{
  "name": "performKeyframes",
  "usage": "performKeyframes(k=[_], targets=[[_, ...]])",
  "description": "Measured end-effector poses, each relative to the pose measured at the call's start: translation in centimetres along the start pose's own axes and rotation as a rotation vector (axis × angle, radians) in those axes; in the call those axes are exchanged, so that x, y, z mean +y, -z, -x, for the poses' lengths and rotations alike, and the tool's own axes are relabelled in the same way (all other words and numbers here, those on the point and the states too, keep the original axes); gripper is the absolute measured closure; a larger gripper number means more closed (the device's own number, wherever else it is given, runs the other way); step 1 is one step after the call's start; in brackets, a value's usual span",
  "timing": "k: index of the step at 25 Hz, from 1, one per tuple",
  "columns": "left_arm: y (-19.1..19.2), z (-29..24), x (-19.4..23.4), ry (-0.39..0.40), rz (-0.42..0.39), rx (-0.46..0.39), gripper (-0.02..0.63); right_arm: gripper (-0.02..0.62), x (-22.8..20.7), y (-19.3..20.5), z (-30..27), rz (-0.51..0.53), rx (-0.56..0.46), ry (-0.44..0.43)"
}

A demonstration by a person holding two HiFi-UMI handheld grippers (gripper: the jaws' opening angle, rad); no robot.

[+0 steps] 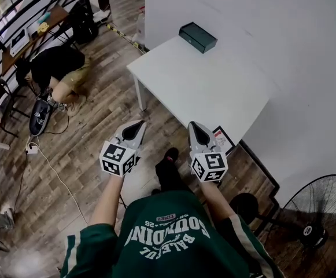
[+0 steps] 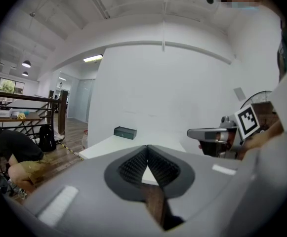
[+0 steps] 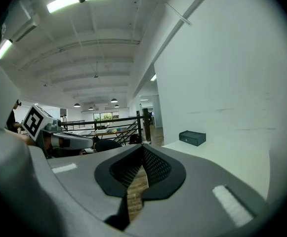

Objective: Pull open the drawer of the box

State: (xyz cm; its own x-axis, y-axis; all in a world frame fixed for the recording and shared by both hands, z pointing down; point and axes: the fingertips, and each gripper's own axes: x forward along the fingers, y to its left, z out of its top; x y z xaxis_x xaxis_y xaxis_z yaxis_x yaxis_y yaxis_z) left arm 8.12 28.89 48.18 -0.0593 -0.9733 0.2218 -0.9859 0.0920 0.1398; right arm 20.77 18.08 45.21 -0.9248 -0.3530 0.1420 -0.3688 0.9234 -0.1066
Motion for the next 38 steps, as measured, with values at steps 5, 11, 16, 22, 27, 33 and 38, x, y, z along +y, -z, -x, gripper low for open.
performKeyframes(k=[5, 11, 16, 22, 27, 33, 38], targets=[[-1.7, -4.0, 3.6, 0.004, 0.001, 0.007, 0.554, 0.592, -2.1, -1.1, -4.7, -0.009, 0.005, 0.011], [-5.0, -9.5, 7.0, 0.023, -0.017, -0.003, 0.554, 0.592, -5.4, -3.3, -10.8, 0.012, 0.022, 0.023], [-7.4, -14.8, 9.8, 0.048, -0.031, -0.014, 0.554, 0.592, -8.5, -5.1, -15.8, 0.026, 0.023, 0.04], [-9.7, -21.8, 12.0, 0.088, -0.039, -0.015, 0.554, 0.592, -13.0, -6.7, -20.1, 0.009, 0.019, 0.088], [-12.0, -26.9, 13.7, 0.143, -0.059, -0.012, 0.554, 0.592, -16.2, -7.8, -22.9, -0.012, 0.009, 0.147], [-13.2, -34.1, 16.8, 0.245, -0.098, 0.024, 0.554, 0.593, -19.8, -8.4, -27.5, -0.037, 0.003, 0.253], [-14.6, -40.1, 19.7, 0.378, -0.146, 0.058, 0.554, 0.592, -22.5, -9.4, -31.7, -0.065, -0.017, 0.388]])
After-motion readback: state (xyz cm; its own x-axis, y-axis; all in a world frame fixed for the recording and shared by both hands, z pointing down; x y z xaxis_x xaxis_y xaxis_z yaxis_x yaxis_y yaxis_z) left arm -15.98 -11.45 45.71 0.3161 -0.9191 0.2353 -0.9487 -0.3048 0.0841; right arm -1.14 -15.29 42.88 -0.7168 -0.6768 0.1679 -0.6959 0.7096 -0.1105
